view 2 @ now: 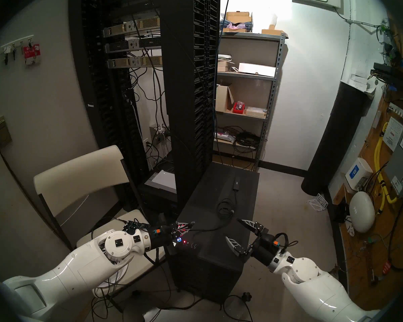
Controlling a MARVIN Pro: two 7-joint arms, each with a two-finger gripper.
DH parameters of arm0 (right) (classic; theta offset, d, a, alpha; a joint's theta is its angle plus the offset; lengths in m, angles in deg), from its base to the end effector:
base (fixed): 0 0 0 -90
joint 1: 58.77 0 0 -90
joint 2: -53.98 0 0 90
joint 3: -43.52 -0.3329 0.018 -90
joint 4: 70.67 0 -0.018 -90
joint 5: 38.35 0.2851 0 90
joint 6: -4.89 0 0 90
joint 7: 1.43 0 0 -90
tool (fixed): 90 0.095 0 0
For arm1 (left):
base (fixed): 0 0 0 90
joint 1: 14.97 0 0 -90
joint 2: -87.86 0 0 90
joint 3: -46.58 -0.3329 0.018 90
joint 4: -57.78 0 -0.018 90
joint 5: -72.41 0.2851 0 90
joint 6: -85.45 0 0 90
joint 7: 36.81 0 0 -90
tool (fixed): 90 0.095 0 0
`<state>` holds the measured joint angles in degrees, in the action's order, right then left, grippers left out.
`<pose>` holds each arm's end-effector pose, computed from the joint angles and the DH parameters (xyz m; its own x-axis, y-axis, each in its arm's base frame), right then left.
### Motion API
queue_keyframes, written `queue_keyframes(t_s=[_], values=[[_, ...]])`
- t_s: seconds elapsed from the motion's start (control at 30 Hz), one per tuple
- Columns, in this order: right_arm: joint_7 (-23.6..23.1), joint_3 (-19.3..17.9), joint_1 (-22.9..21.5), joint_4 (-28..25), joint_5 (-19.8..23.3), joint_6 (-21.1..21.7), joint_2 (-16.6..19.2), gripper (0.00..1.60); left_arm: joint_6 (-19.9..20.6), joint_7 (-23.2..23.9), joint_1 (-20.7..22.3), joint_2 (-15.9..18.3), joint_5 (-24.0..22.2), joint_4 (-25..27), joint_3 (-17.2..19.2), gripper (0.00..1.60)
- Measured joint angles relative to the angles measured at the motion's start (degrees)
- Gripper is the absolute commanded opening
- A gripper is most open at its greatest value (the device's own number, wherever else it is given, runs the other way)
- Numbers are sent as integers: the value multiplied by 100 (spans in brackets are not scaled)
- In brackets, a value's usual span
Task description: Insert the cable into the workstation's USB slot
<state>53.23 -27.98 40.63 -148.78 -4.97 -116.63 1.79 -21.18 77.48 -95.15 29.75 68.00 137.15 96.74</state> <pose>0.2793 -0.1101 -0.4217 -0.0347 0.0502 0.9981 0.7074 -0.7042 0.0600 0.3465 -0.0250 -0.4235 -0.1877 -0.4187 0.8885 -0.8422 -0.3968 -0.3650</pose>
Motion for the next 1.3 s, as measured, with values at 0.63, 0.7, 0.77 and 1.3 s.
queue_keyframes(t_s=[0.63, 0.7, 0.77, 1.3], values=[[0, 0, 0, 1, 0, 0, 0, 160, -1276, -833, -209, 52, 1028, 36, 38, 0], [0, 0, 0, 1, 0, 0, 0, 160, -1428, -986, -224, 52, 1287, 37, 11, 0], [0, 0, 0, 1, 0, 0, 0, 160, -1614, -1183, -239, 52, 1640, 28, -43, 0], [-63, -3, 0, 3, 58, 0, -1, 160, -2768, -2662, -204, -228, 4225, -721, 124, 0]])
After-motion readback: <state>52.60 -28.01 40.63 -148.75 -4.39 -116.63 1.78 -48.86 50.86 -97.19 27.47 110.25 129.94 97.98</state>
